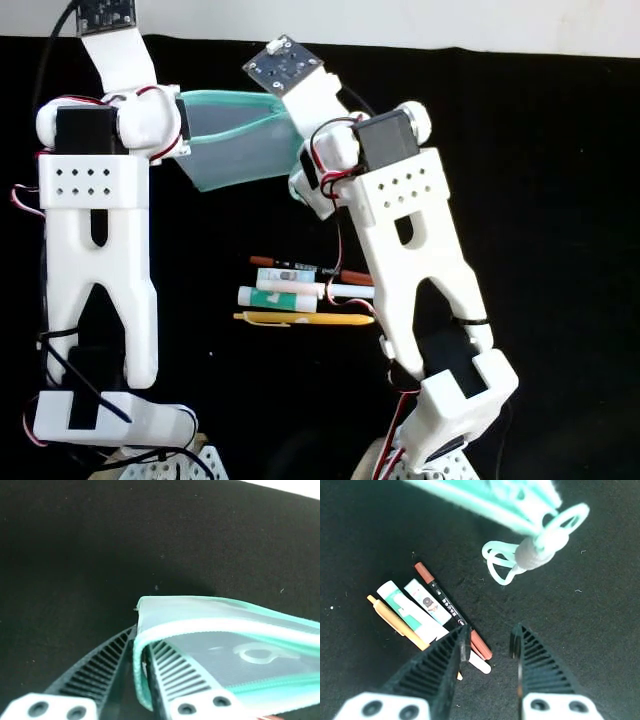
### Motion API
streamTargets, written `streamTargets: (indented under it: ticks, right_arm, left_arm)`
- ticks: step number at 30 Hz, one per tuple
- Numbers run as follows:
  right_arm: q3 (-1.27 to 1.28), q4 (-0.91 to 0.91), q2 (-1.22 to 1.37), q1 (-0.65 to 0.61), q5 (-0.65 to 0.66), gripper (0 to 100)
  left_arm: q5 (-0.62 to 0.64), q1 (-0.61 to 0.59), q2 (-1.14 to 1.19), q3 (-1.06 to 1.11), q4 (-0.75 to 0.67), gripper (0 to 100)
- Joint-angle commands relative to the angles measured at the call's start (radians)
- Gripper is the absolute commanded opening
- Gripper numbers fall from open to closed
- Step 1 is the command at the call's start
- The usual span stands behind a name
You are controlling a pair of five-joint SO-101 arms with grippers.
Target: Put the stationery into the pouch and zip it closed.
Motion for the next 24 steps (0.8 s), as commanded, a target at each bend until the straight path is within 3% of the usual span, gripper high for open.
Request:
streamTargets:
  ticks: [1,14,19,24]
  right_arm:
    - [0.002,0.01,-0.05,0.013,-0.003,13.9]
    - [0.015,0.012,-0.053,0.01,-0.003,13.9]
    - [0.225,0.012,-0.12,-0.05,0.002,13.9]
    - [0.493,0.004,-0.335,-0.13,0.104,13.9]
  left_arm:
    - [-0.021,0.01,0.001,0.018,0.002,1]
    - [-0.049,0.019,0.001,0.022,0.002,1]
    - [-0.051,0.019,0.004,0.022,0.002,1]
    - [-0.057,0.019,0.008,0.022,0.0,1]
